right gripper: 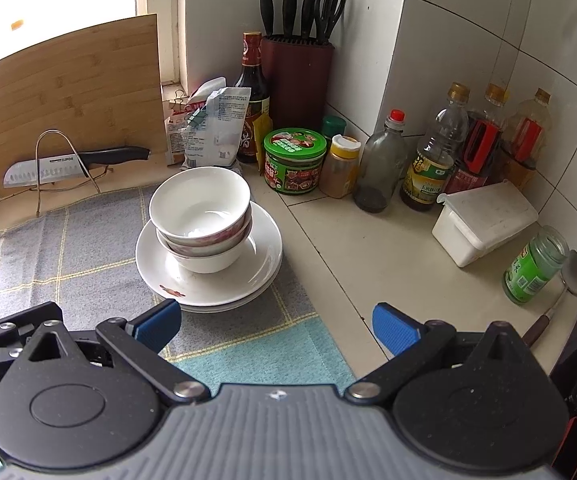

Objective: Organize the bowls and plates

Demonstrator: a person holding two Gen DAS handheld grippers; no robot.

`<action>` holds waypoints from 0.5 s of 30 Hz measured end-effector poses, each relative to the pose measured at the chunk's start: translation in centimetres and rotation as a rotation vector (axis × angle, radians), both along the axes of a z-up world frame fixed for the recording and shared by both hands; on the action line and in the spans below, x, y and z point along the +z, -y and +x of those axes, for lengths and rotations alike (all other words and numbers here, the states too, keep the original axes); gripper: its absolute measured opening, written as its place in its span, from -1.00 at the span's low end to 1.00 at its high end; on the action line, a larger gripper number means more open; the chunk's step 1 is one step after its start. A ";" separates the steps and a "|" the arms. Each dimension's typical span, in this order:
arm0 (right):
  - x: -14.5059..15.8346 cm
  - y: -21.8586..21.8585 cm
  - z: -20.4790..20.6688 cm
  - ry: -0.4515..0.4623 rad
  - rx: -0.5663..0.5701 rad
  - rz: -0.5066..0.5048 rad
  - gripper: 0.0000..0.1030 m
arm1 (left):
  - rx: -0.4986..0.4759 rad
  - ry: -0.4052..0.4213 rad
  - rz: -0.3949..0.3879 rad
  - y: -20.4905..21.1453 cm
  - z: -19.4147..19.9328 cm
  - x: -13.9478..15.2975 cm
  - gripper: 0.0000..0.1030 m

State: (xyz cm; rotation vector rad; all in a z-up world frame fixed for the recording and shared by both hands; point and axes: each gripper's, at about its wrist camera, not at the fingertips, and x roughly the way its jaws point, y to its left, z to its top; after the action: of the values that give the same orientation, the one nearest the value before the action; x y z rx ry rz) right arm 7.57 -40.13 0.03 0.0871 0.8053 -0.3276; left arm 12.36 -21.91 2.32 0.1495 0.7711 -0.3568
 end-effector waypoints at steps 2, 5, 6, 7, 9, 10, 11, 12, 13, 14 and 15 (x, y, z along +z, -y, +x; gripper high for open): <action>0.0 0.0 0.0 -0.001 0.002 -0.003 1.00 | 0.001 -0.001 -0.001 0.0 0.0 0.1 0.98; 0.1 0.1 0.0 0.001 0.002 -0.006 1.00 | 0.001 0.001 -0.001 0.0 0.0 0.1 0.98; 0.1 0.1 0.0 0.000 0.003 -0.006 1.00 | 0.001 0.002 -0.001 0.1 0.0 0.1 0.98; 0.1 0.1 0.0 0.001 0.003 -0.006 1.00 | 0.001 0.002 -0.002 0.1 0.0 0.1 0.98; 0.1 0.1 0.0 0.000 0.002 -0.006 1.00 | 0.002 0.002 -0.001 0.1 0.0 0.2 0.98; 0.1 0.0 0.0 0.001 0.002 -0.007 1.00 | 0.001 0.002 -0.001 0.1 0.0 0.2 0.98; 0.1 0.0 0.0 0.001 0.002 -0.009 1.00 | 0.001 0.002 -0.001 0.1 0.0 0.2 0.98; 0.2 0.1 0.0 0.000 0.003 -0.009 1.00 | 0.001 0.003 0.000 0.1 0.0 0.2 0.98; 0.2 0.2 0.0 -0.001 0.004 -0.009 1.00 | 0.001 0.003 0.000 0.1 -0.1 0.2 0.98; 0.2 0.1 -0.1 0.000 0.003 -0.008 1.00 | 0.002 0.002 -0.001 0.1 0.0 0.2 0.98; 0.2 0.1 -0.1 0.001 0.002 -0.010 1.00 | 0.001 0.002 0.000 0.1 0.0 0.2 0.98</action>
State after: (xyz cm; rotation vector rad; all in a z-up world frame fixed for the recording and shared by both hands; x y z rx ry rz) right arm 7.51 -40.22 0.22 0.0774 0.8028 -0.3295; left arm 12.32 -21.99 2.50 0.1498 0.7697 -0.3555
